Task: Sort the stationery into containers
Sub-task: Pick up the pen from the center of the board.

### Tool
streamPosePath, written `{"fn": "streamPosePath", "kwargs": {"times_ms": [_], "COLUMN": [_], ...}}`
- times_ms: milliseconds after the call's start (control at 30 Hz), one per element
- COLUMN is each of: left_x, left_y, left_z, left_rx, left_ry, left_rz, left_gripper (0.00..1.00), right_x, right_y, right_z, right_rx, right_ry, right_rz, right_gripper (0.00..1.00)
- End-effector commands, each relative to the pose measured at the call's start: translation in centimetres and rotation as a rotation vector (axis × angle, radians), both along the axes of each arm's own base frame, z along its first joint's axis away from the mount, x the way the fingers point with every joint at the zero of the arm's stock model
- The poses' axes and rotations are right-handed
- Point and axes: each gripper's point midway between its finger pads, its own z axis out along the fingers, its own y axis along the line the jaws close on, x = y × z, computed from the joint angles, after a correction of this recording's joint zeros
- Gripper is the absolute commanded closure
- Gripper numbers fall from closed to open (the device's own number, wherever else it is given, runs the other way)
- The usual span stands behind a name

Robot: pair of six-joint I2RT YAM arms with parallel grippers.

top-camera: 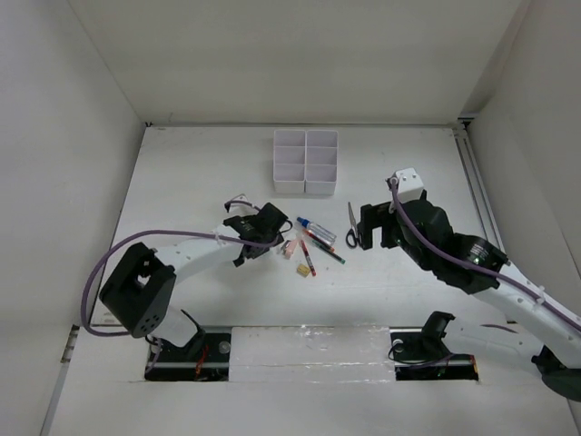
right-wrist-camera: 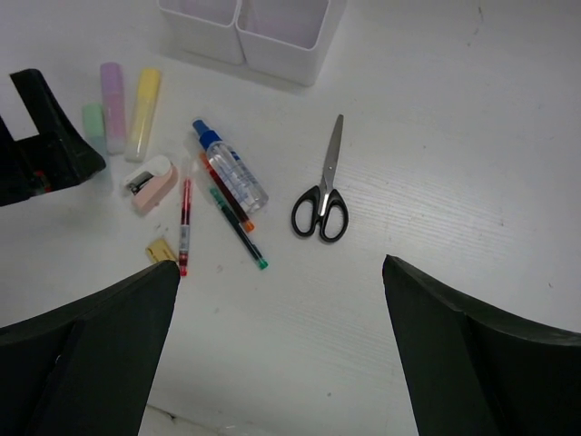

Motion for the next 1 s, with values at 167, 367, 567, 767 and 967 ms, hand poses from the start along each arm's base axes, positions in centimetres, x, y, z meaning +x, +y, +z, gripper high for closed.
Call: {"fn": "streamPosePath", "kwargs": {"times_ms": [167, 367, 567, 767, 967], "left_x": [0.7, 0.3, 0.0, -1.0, -1.9], "left_y": [0.0, 0.6, 1.1, 1.8, 3.6], "left_z": [-2.3, -3.3, -4.5, -6.3, -5.4], "left_rx": [0.047, 0.081, 0.125, 0.105, 0.074], "left_ry": [0.033, 0.062, 0.096, 0.131, 0.083], "left_rz": [0.071, 0.092, 0.101, 0.112, 0.193], "left_gripper": [0.09, 0.16, 0.37, 0.65, 1.00], "right_x": [-0.2, -0.7, -1.1, -1.3, -1.3], "right_y": [0.3, 0.4, 0.2, -0.1, 0.8], "right_z": [1.8, 1.8, 2.5, 3.0, 3.3], "right_rx": [0.079, 0.106, 0.131, 0.139, 0.169], "right_ry": [-0.060, -0.066, -0.082, -0.089, -0.096], "right_rz": [0.026, 0.051, 0.061, 0.061, 0.092], "right_gripper": [0.00, 0.00, 0.00, 0.00, 0.00]}}
